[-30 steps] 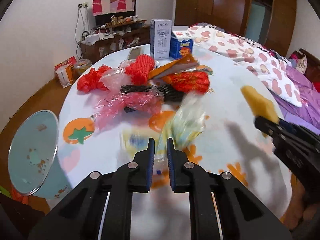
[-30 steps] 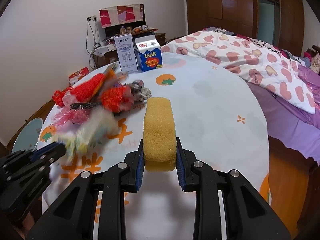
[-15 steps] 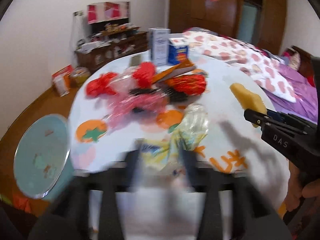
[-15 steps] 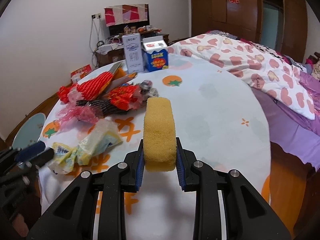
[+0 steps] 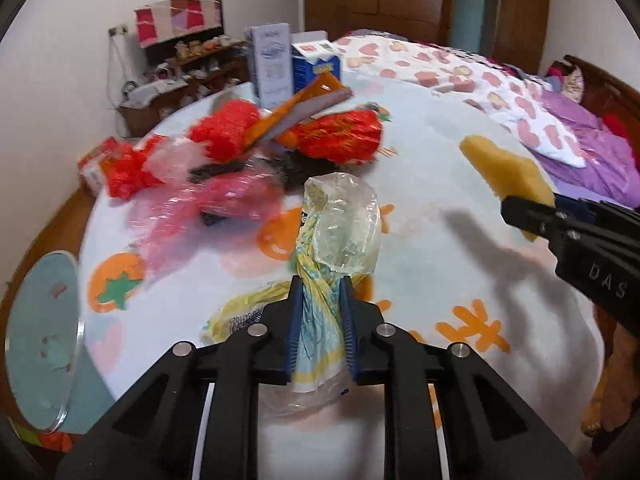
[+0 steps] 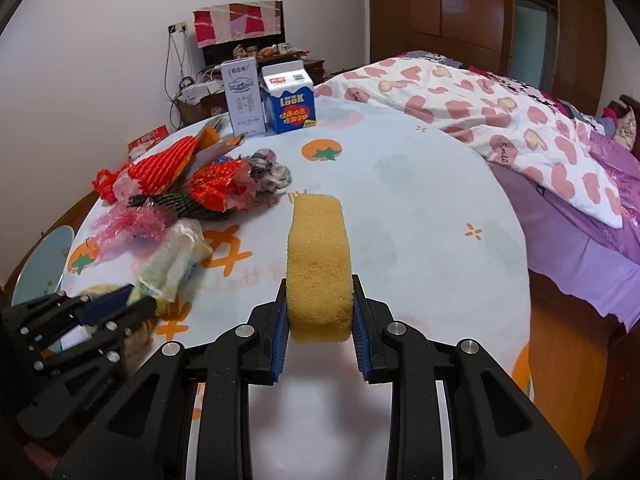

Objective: Collect trash
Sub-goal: 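Grasp the clear plastic bag with the left tool while the right tool holds the sponge, then carry sponge and clear bag over the bin and open both tools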

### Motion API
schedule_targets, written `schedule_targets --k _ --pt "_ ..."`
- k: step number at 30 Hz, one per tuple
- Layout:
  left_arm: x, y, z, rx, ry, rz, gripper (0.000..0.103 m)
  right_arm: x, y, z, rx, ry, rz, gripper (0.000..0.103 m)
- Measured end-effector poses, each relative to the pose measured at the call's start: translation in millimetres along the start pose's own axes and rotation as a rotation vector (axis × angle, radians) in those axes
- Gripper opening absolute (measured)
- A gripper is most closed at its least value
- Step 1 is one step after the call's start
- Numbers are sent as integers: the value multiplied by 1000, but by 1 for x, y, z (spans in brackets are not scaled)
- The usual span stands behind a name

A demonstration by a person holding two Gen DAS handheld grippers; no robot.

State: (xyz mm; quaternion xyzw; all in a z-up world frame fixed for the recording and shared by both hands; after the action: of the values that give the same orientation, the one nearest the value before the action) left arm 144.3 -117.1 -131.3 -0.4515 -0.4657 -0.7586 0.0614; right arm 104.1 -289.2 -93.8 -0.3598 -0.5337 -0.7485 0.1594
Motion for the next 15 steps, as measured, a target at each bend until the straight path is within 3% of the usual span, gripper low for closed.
schedule_targets --k 3,8,11,15 --pt "20 5 2 -12 44 -41 17 0 1 2 3 3 -4 28" --pt "64 6 14 10 42 -126 18 4 3 11 18 17 -18 28" --pt "81 -1 28 46 57 -148 18 7 3 24 46 38 -23 28" --pt "100 -18 66 128 133 -143 19 9 2 48 90 82 -19 28"
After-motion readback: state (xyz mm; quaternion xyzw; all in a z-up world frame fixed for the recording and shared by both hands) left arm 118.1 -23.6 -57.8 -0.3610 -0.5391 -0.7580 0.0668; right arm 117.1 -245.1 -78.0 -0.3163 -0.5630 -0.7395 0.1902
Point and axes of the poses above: each gripper's, at about its wrist camera, not at the fingertips, and x roughly against the way its jaws point, z to its left, y to its top, the point moved 6 cm from there along -x, roughly the way its jaws point, and after that the axes turned 10 degrees about -x, right-handed, at the moved point
